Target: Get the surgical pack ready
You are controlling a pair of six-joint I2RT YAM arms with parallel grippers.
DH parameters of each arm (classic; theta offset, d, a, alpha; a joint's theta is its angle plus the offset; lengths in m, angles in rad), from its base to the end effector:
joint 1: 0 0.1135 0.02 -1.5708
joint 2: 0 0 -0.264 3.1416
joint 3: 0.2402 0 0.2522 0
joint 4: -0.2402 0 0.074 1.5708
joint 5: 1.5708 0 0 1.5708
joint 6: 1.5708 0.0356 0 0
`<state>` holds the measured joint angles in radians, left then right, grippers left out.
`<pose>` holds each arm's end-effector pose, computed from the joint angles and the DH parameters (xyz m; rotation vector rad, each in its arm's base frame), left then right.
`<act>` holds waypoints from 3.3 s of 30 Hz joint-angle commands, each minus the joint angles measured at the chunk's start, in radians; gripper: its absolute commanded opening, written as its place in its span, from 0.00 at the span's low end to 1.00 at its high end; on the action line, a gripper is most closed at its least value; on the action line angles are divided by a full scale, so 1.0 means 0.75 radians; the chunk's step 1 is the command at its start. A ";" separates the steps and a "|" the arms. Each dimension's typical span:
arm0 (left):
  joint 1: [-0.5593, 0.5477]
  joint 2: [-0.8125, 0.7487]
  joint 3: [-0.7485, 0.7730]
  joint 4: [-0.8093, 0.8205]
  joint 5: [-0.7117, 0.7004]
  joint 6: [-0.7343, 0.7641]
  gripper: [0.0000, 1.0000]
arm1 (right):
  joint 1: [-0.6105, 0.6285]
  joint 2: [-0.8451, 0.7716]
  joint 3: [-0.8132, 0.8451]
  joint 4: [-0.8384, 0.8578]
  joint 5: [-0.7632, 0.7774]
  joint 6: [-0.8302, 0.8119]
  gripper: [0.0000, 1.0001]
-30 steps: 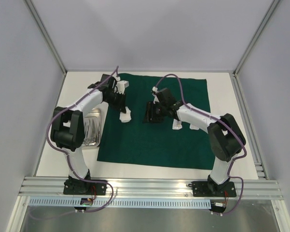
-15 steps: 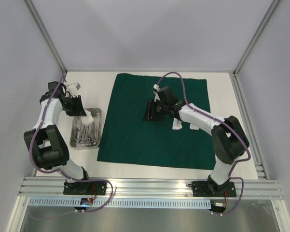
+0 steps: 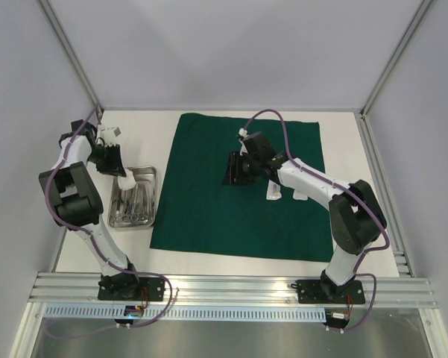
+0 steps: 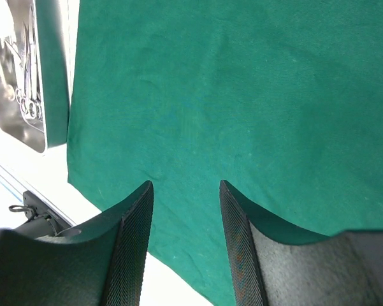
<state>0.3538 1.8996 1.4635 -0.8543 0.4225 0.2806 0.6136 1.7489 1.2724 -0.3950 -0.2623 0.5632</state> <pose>0.3635 0.1187 0.2120 -0.0172 2.7155 -0.4336 0.3068 0.2273 0.2313 -0.1893 2.5799 0.8064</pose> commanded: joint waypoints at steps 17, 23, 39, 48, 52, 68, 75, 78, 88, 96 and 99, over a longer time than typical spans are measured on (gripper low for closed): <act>-0.071 0.122 0.147 -0.084 -0.099 0.229 0.01 | -0.004 -0.055 0.073 -0.064 0.088 -0.049 0.48; -0.085 0.139 0.147 -0.051 -0.217 0.254 0.38 | -0.043 -0.082 0.073 -0.122 0.129 -0.045 0.49; -0.130 0.036 0.137 -0.010 -0.291 0.287 0.64 | -0.102 -0.184 0.034 -0.199 0.194 -0.080 0.51; -0.132 -0.050 0.143 -0.037 -0.291 0.285 0.68 | -0.208 -0.225 0.001 -0.285 0.272 -0.101 0.56; -0.132 -0.058 0.155 -0.063 -0.281 0.268 0.67 | -0.319 -0.207 -0.034 -0.306 0.280 -0.109 0.56; -0.132 -0.318 -0.094 -0.131 -0.140 0.184 0.67 | -0.399 0.090 -0.034 -0.322 0.468 -0.174 0.54; -0.130 -0.369 -0.201 -0.117 -0.101 0.172 0.67 | -0.399 0.143 -0.070 -0.265 0.413 -0.178 0.35; -0.132 -0.389 -0.225 -0.123 -0.075 0.164 0.67 | -0.399 0.123 -0.089 -0.236 0.393 -0.182 0.25; -0.132 -0.444 -0.227 -0.213 0.060 0.178 0.65 | -0.395 0.043 -0.093 -0.216 0.372 -0.184 0.01; -0.151 -0.520 -0.156 -0.376 0.301 0.211 0.64 | -0.231 -0.204 -0.142 -0.061 0.378 -0.123 0.01; -0.189 -0.555 -0.127 -0.423 0.395 0.223 0.65 | -0.111 -0.254 -0.130 0.040 0.378 -0.080 0.00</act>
<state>0.2375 1.5459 1.3109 -1.1118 0.5846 0.4198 0.4618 1.6085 1.1660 -0.4889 0.0216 0.4664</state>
